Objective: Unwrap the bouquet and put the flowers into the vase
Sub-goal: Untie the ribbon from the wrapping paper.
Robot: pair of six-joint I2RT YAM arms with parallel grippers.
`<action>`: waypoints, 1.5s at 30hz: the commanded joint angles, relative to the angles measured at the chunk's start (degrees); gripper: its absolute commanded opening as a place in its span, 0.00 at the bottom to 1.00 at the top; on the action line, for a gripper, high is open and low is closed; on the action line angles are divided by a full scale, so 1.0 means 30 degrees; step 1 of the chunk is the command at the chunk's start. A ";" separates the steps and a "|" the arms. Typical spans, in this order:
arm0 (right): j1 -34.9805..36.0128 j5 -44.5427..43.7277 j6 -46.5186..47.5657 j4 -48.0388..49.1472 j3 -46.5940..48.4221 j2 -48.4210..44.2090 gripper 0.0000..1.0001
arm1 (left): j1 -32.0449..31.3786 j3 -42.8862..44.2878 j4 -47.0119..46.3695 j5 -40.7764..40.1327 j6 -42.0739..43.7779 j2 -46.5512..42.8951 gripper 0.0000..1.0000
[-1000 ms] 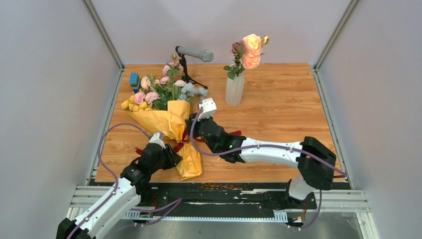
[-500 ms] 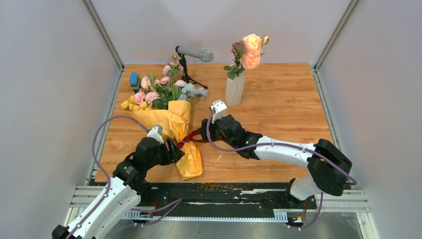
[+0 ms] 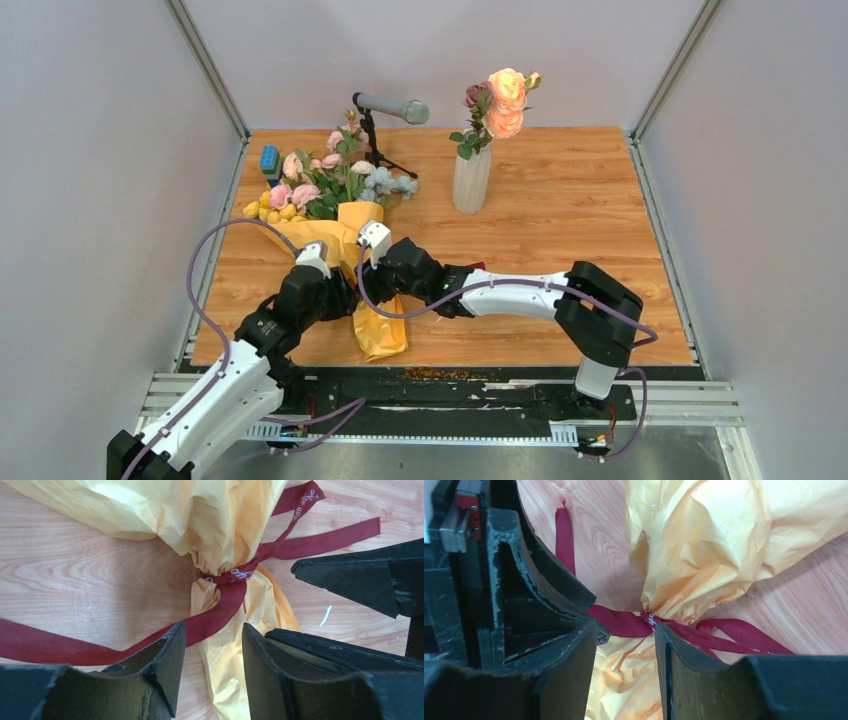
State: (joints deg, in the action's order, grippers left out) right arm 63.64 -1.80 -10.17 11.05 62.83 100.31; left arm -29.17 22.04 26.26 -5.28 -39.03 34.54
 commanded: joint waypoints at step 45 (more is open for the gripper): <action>0.0649 -0.5274 -0.0566 -0.0041 -0.1064 0.0489 0.00 | 0.2148 -0.0743 -0.6921 0.1310 -0.0486 0.3349 0.54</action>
State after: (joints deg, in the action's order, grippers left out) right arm 65.23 -14.61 -9.89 7.97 61.21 104.71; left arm -23.38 20.86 13.15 -2.74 -38.57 43.59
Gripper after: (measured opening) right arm 0.009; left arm 0.541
